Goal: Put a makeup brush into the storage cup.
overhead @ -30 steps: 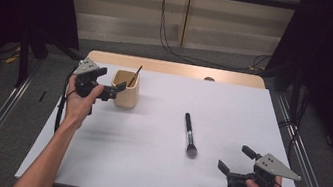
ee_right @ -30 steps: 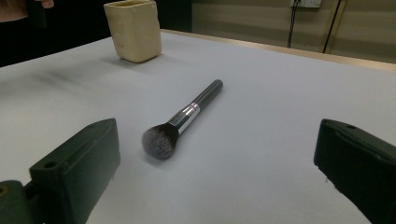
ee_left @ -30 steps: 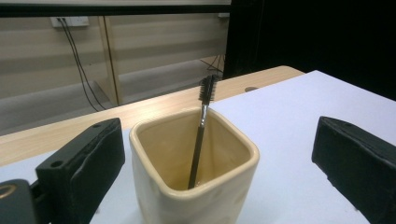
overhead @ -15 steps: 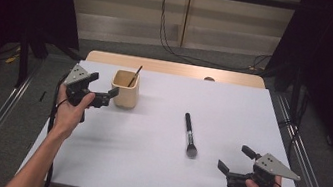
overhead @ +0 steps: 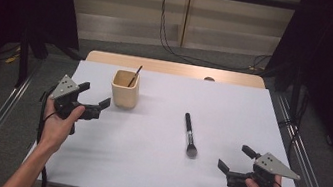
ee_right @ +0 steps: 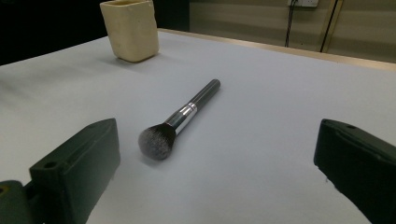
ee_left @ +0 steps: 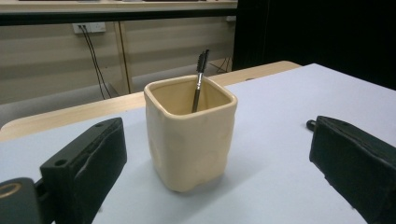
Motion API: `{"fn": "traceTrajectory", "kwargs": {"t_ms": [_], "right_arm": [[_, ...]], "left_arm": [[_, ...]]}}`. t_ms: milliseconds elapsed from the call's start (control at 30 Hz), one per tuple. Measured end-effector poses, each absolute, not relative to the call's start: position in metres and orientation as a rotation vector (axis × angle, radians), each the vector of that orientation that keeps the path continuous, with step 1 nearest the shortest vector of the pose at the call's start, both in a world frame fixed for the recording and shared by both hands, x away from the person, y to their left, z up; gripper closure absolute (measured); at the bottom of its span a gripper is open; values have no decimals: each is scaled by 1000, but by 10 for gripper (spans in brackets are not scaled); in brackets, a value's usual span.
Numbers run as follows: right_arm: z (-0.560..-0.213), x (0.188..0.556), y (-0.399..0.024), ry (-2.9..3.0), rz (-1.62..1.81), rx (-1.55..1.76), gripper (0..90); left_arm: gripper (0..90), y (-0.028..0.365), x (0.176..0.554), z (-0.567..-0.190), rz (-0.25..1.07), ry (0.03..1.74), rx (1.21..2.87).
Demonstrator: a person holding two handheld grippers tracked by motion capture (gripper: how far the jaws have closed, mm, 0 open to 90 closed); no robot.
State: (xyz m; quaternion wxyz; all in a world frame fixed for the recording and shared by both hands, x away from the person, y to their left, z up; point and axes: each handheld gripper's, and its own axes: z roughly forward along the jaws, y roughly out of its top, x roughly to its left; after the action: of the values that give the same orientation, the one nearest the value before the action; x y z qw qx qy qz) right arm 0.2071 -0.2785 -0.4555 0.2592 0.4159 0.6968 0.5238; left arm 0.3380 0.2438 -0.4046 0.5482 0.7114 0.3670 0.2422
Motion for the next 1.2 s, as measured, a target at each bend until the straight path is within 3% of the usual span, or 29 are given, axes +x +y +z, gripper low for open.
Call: {"fn": "traceTrajectory", "kwargs": {"t_ms": [800,900,1200], "right_arm": [[-455,208,-283,1859,1426,1159,0],[-455,207,-282,1867,1422,1146,0],[-454,205,-283,1870,1425,1139,0]], "left_arm": [[37,253,291,-420,575,909,1677],[34,255,283,-421,521,901,1636],[32,261,258,-424,562,912,1655]]}}
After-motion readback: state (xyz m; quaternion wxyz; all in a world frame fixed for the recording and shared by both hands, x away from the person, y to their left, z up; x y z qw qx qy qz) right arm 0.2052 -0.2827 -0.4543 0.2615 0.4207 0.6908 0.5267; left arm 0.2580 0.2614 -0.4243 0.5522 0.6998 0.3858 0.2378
